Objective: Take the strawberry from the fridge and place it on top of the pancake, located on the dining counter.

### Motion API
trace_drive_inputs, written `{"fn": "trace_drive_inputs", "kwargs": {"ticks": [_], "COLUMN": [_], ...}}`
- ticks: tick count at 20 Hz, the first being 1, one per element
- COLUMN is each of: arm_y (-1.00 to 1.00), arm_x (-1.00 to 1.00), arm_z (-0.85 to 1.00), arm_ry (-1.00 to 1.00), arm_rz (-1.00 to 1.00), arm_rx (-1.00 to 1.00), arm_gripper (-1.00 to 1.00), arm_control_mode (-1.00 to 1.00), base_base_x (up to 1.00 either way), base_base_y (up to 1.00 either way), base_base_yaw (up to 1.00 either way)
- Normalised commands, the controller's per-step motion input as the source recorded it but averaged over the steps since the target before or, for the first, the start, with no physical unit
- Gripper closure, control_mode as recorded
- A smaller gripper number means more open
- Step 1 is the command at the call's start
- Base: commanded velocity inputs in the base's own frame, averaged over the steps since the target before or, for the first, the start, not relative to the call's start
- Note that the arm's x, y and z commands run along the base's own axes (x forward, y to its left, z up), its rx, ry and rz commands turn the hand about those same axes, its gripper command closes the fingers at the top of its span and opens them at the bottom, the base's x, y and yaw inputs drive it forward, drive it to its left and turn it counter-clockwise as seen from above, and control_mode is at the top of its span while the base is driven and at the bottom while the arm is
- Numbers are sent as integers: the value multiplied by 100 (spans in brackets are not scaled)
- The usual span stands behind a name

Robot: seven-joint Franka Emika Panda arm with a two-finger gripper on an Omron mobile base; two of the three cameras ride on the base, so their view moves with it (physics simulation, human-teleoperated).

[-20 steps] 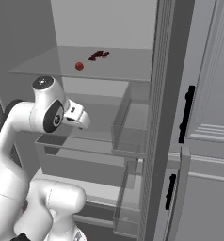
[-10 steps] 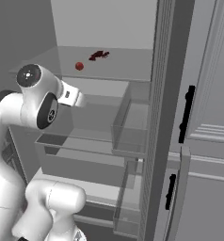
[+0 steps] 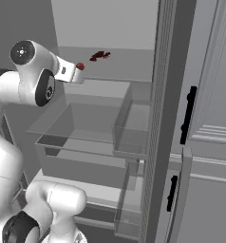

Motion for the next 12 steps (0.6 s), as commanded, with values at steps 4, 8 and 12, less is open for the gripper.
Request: {"fn": "trace_drive_inputs", "kwargs": {"ticks": [4, 8, 12], "arm_y": [30, 13, 1], "arm_x": [61, 75, 79], "arm_z": [0, 0, -7], "arm_ry": [3, 3, 3], "arm_rz": [0, 0, 2], "arm_rx": [-3, -1, -2], "arm_gripper": [-100, -100, -100], "arm_control_mode": [-100, -100, -100], "base_base_x": [0, 0, 0], "base_base_y": [0, 0, 0], "base_base_yaw": [0, 0, 0]}}
